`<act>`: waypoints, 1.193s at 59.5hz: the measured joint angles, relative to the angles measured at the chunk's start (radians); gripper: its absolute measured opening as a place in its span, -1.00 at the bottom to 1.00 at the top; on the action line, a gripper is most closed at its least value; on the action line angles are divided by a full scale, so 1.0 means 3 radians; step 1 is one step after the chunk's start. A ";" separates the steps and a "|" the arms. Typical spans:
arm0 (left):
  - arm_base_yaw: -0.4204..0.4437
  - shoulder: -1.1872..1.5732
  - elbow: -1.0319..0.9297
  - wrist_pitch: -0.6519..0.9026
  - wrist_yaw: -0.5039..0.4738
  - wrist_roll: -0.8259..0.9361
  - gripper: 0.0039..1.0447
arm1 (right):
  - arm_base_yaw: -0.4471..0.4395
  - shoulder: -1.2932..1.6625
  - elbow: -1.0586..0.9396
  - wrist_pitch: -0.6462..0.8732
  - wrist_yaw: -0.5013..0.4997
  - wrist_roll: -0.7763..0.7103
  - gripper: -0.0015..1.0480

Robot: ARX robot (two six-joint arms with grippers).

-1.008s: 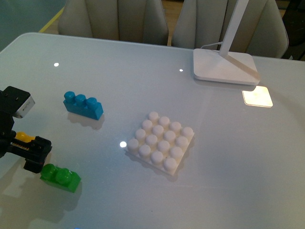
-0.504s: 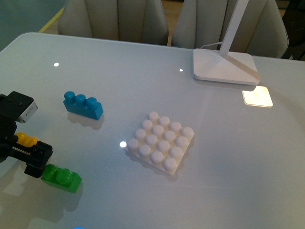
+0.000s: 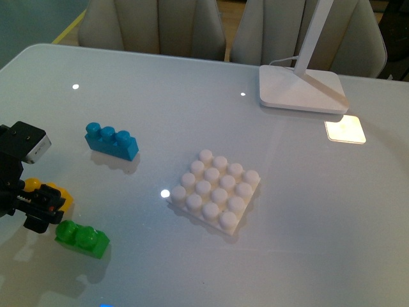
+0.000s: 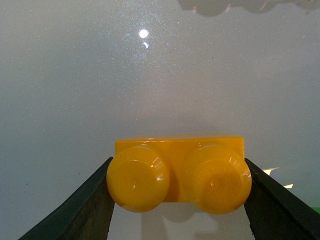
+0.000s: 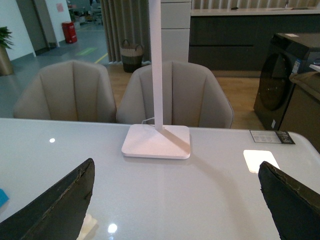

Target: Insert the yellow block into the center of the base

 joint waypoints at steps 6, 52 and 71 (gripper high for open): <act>-0.0042 -0.0062 -0.0074 0.0004 0.0032 -0.0071 0.21 | 0.0000 0.0000 0.0000 0.0000 0.0000 0.0000 0.83; -0.1275 -0.1269 -0.0530 -0.0287 0.0086 -0.0518 0.20 | 0.0000 0.0000 0.0000 0.0000 0.0000 0.0000 0.83; -0.1685 -0.1167 -0.0187 -0.0413 -0.0083 -0.0712 0.20 | 0.0000 0.0000 0.0000 0.0000 0.0000 0.0000 0.83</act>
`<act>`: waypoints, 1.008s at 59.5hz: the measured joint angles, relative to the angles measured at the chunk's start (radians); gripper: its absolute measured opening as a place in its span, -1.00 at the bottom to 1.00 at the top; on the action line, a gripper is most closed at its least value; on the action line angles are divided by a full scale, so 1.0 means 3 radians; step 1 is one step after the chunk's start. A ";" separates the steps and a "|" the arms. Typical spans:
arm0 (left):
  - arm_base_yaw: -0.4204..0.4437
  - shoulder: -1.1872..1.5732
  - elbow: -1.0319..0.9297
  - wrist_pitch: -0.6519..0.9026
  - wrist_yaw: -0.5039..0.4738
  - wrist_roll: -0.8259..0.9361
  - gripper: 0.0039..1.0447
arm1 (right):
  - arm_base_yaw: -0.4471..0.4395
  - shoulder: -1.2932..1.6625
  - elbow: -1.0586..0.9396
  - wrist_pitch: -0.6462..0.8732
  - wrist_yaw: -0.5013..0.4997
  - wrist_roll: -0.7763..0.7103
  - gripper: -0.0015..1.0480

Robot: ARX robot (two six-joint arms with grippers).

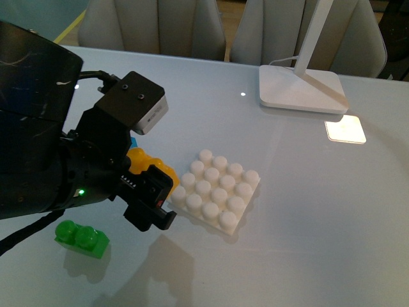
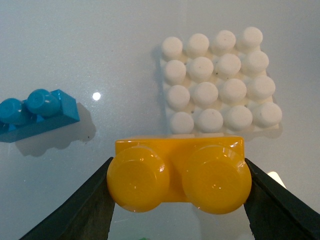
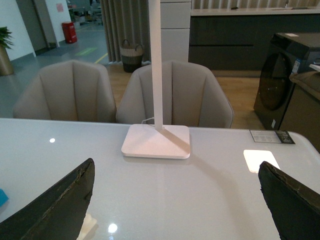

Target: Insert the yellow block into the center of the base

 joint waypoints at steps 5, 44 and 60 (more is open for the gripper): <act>-0.0078 0.0079 0.0074 -0.0004 -0.0074 -0.0075 0.20 | 0.0000 0.0000 0.0000 0.0000 0.0000 0.0000 0.83; -0.0436 0.0641 0.0748 -0.0109 -0.0237 -0.0244 0.20 | 0.0000 0.0000 0.0000 0.0000 0.0000 0.0000 0.83; -0.0501 0.0829 0.0891 -0.0098 -0.0256 -0.0206 0.20 | 0.0000 0.0000 0.0000 0.0000 0.0000 0.0000 0.83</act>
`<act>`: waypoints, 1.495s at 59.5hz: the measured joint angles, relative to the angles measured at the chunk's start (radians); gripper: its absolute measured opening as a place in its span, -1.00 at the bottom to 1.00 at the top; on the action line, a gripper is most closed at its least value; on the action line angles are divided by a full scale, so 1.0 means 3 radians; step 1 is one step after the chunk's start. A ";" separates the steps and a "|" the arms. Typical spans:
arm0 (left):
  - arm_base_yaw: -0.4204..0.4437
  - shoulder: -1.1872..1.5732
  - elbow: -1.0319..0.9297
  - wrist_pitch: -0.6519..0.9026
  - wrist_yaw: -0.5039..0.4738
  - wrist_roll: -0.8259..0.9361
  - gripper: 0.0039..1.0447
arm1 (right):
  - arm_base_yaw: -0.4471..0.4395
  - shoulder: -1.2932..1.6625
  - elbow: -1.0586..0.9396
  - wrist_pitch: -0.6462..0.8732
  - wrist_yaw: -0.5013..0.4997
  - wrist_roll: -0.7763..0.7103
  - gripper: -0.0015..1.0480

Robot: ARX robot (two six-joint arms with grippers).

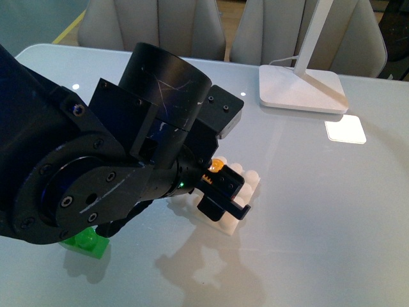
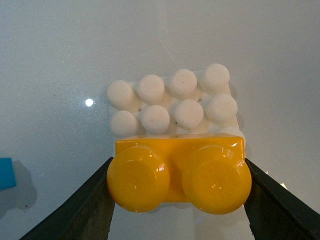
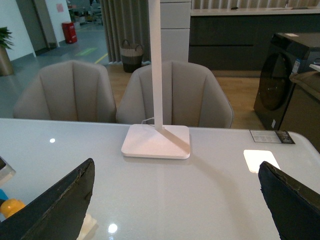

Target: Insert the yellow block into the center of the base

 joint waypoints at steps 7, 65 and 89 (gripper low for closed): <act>-0.0037 0.0070 0.0009 0.0022 -0.0064 0.0022 0.20 | 0.0000 0.0000 0.0000 0.0000 0.0000 0.0000 0.83; -0.0225 0.0448 0.0412 -0.0278 -0.0514 -0.0155 0.20 | 0.0000 0.0000 0.0000 0.0000 0.0000 0.0000 0.83; -0.0231 0.0449 0.0446 -0.0364 -0.0571 -0.0228 0.20 | 0.0000 0.0000 0.0000 0.0000 0.0000 0.0000 0.83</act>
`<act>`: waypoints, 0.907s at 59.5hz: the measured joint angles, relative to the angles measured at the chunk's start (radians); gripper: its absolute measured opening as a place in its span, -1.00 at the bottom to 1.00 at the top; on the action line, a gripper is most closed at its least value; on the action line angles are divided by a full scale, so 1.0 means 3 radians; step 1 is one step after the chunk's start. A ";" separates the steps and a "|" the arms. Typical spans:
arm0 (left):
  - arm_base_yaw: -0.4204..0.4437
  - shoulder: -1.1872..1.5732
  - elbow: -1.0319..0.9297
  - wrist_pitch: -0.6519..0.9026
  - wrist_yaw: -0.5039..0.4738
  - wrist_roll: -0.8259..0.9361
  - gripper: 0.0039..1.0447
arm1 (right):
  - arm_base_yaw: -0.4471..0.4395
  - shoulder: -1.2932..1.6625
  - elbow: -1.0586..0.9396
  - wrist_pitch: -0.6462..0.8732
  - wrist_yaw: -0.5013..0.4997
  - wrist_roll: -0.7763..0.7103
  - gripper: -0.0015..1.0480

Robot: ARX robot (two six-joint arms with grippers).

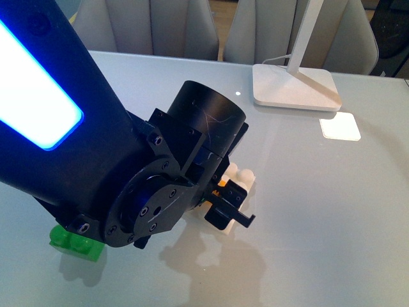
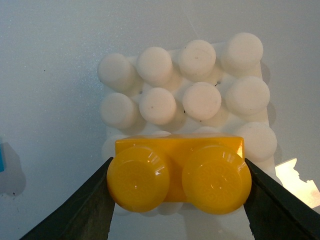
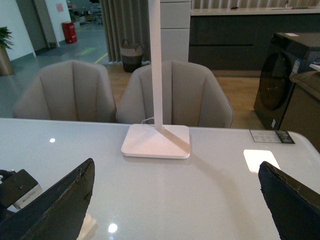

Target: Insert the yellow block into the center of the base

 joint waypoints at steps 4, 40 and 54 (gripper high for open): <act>-0.0008 0.0008 0.0001 -0.0005 -0.0005 -0.0011 0.20 | 0.0000 0.0000 0.0000 0.0000 0.0000 0.0000 0.83; -0.0042 0.0018 0.0056 -0.0043 0.0134 -0.0126 0.20 | 0.0000 0.0000 0.0000 0.0000 0.0000 0.0000 0.83; -0.0046 0.0019 0.0088 -0.0025 0.0159 -0.0149 0.20 | 0.0000 0.0000 0.0000 0.0000 0.0000 0.0000 0.83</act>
